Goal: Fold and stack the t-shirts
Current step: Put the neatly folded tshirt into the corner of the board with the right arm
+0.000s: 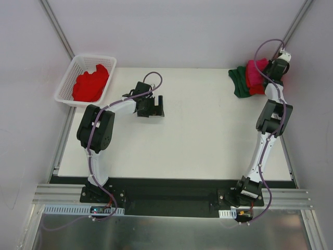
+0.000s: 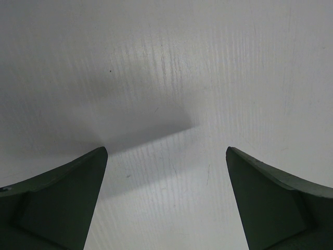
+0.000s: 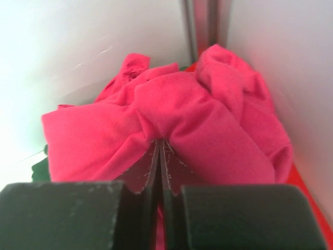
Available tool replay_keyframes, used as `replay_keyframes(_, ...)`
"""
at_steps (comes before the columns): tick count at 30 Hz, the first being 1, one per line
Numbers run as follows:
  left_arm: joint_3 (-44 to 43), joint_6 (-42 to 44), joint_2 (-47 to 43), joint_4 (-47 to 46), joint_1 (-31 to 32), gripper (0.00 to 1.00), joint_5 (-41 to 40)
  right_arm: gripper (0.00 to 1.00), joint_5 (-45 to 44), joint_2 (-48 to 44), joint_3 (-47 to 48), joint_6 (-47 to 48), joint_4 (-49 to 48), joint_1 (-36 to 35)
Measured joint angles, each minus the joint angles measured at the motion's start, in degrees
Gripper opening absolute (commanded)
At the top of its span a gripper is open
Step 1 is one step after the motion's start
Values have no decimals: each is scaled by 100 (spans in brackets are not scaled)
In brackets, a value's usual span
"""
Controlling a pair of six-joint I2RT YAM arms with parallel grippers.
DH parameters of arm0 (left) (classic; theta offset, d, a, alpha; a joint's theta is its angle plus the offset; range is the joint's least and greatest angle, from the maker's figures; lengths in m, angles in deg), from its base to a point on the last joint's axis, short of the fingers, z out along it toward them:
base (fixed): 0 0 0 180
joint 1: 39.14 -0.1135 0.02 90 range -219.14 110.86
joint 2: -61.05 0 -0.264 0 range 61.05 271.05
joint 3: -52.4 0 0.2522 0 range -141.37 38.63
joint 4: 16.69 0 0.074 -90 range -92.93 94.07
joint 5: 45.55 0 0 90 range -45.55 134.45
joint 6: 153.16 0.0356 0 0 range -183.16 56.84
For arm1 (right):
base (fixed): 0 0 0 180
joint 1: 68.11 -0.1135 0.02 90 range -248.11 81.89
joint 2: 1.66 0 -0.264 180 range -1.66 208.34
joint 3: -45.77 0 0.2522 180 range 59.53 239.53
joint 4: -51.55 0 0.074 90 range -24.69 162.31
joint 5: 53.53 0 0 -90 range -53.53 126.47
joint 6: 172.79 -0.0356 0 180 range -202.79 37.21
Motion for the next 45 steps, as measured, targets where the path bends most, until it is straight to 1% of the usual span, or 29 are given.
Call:
replay_keyframes(3,0,0,0,-2,0,99,0,7,254,-22,-85,-81,-129,2)
replay_keyframes(6,2,0,-7,0,0,99,-2,24,444,-140,-229,-184,-229,17)
replay_keyframes(8,33,0,-28,-2,0,99,-4,33,522,-299,-376,-297,-245,15)
replay_keyframes(9,61,4,-61,2,0,99,-4,41,568,-411,-466,-343,-249,11)
replay_keyframes(11,157,9,-146,9,0,99,-7,52,621,-671,-634,-431,-262,11)
replay_keyframes(12,208,13,-199,2,0,99,-7,61,638,-817,-704,-463,-278,7)
replay_keyframes(14,306,17,-313,2,2,99,-7,67,658,-1143,-883,-531,-332,2)
replay_keyframes(15,365,15,-385,-4,0,99,-9,72,658,-1375,-1019,-533,-354,-2)
replay_keyframes(17,479,17,-549,-2,0,99,-9,77,656,-1808,-1248,-577,-426,-7)
replay_keyframes(18,542,17,-649,-2,2,100,-9,87,649,-2068,-1412,-605,-452,-11)
replay_keyframes(20,671,17,-872,-9,2,99,-11,100,608,-2588,-1681,-678,-463,-11)
replay_keyframes(21,719,17,-970,-15,2,99,-15,96,592,-2798,-1784,-721,-439,-11)
replay_keyframes(26,1016,31,-1617,-37,2,99,-133,96,645,-3974,-2188,-1071,26,-11)
replay_keyframes(32,1217,79,-2347,-55,2,99,-173,96,1182,-5355,-3410,-1576,503,-170)
replay_keyframes(38,1537,122,-3088,-76,2,99,-234,96,1259,-6561,-4789,-1808,1316,-859)
replay_keyframes(42,1777,136,-3523,-76,2,99,-428,96,1067,-7206,-5125,-1628,2070,-1453)
replay_keyframes(45,1987,118,-3816,-46,2,99,-612,96,940,-7901,-5549,-1460,2424,-1873)
